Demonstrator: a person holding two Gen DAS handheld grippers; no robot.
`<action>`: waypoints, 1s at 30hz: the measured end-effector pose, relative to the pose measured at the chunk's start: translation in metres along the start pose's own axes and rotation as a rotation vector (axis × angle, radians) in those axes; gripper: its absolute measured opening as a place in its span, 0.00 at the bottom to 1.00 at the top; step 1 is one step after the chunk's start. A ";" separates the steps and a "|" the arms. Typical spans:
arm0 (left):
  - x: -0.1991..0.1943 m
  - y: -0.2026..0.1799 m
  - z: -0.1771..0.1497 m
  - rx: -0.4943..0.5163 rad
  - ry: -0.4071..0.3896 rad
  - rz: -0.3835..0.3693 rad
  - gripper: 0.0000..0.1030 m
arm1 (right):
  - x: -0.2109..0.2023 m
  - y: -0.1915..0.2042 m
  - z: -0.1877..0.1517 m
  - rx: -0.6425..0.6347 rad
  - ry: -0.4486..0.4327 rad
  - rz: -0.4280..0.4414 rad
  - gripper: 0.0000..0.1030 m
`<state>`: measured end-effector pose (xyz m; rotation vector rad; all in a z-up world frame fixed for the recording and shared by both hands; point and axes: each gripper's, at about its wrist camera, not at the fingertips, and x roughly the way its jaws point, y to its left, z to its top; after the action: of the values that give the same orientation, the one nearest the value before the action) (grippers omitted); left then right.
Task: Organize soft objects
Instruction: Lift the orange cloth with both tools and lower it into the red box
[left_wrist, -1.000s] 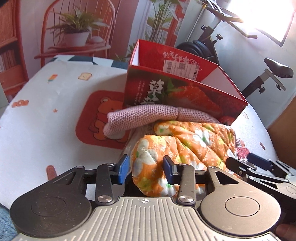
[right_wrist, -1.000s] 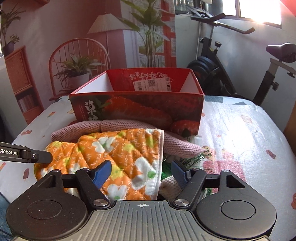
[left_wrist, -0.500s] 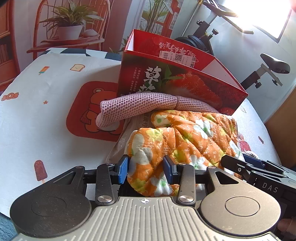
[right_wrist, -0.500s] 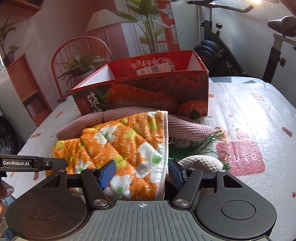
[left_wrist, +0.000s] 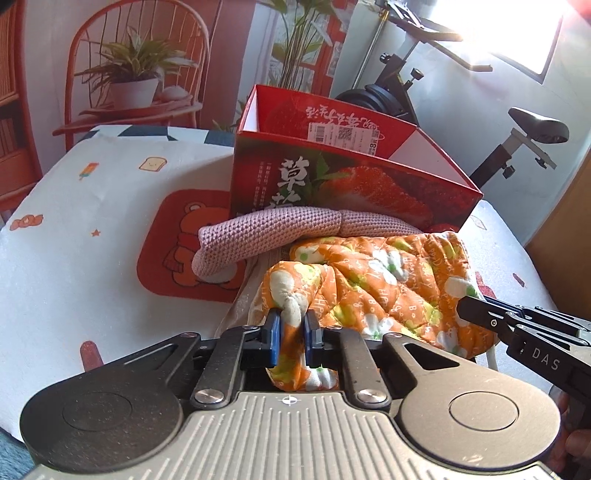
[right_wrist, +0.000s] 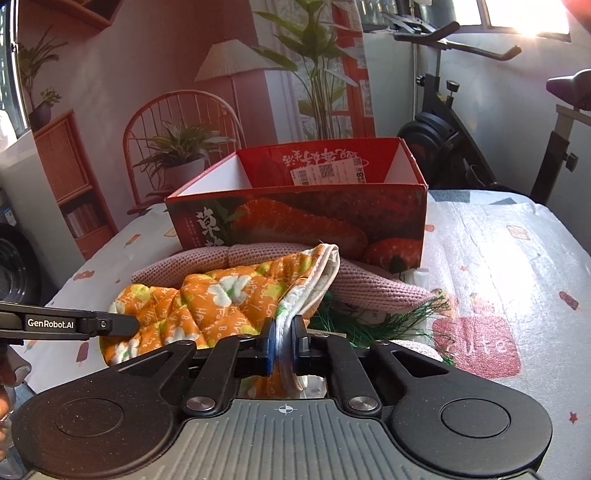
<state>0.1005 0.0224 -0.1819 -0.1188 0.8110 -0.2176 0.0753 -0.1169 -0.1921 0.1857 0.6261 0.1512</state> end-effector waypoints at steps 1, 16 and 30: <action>-0.002 -0.001 0.000 0.001 -0.006 0.002 0.12 | -0.002 0.000 0.000 -0.001 -0.005 0.008 0.07; -0.060 -0.020 0.060 0.046 -0.295 -0.047 0.11 | -0.041 -0.006 0.069 -0.009 -0.198 0.056 0.06; 0.033 -0.045 0.177 0.094 -0.324 -0.015 0.11 | 0.062 -0.045 0.186 -0.072 -0.214 0.011 0.07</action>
<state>0.2450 -0.0250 -0.0753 -0.0689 0.4765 -0.2431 0.2397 -0.1715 -0.0891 0.1339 0.4056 0.1618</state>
